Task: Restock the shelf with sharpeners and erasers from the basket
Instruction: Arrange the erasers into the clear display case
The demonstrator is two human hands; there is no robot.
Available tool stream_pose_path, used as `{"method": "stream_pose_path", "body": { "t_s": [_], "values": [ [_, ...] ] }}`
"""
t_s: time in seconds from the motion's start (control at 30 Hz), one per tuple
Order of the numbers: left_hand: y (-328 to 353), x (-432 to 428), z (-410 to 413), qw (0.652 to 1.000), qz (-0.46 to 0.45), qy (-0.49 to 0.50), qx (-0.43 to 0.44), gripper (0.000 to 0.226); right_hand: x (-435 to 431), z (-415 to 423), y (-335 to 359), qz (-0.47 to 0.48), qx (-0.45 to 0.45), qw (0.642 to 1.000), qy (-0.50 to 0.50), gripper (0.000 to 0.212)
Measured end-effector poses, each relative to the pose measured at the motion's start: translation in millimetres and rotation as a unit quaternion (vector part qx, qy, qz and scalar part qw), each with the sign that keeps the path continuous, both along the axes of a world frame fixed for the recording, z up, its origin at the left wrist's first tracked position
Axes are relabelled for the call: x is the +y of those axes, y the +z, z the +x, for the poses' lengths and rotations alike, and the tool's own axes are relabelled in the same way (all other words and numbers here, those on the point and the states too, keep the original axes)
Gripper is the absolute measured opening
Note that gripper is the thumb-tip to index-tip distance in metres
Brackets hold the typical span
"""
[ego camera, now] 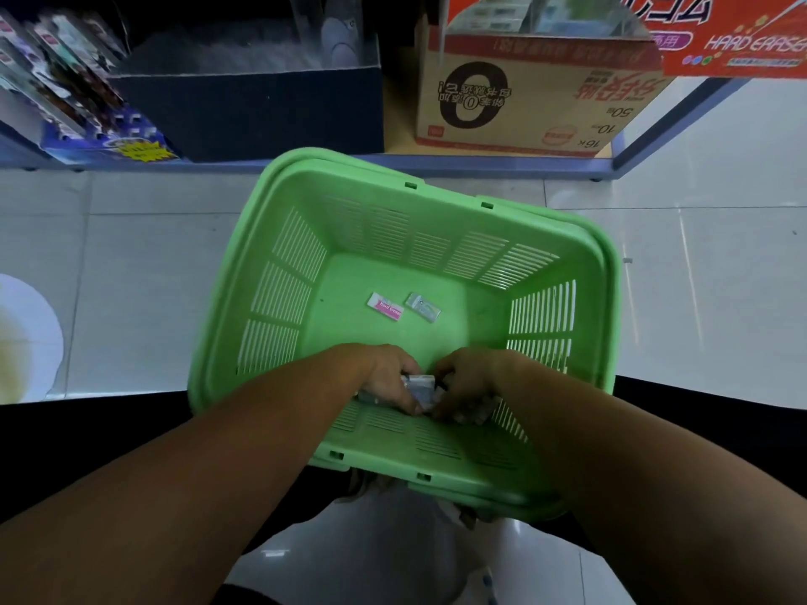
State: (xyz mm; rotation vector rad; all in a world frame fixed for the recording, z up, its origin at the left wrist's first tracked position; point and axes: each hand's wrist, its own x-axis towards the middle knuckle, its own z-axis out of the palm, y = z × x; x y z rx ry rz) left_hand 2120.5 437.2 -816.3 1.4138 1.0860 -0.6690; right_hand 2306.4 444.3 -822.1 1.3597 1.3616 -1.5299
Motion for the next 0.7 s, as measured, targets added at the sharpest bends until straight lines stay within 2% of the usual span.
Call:
{"method": "stream_pose_path", "body": {
  "t_s": [0.1,0.27,0.4,0.57,0.7],
  "values": [
    [1.5,6.7,-6.9,1.000,0.002,0.013,0.016,0.043,0.8,0.3,-3.4,-0.019,0.000,0.997,-0.075,0.042],
    [-1.0,12.1,-16.3,0.998,-0.006,0.037,0.041,0.034,4.9,-0.4,-5.8,0.014,0.014,0.998,-0.053,0.021],
    [7.2,21.7,-20.1,0.998,0.015,0.054,0.036,0.032,13.0,-7.3,-6.3,0.011,0.010,0.991,-0.129,0.014],
    [30.1,37.7,-29.2,0.993,0.038,0.111,0.020,0.031,36.4,-7.7,19.1,-0.053,0.029,0.961,-0.270,0.026],
    [65.5,52.1,-29.0,0.976,0.077,0.201,-0.017,0.030,50.8,-9.4,50.4,-0.046,0.094,0.910,-0.402,0.026]
  ]
}}
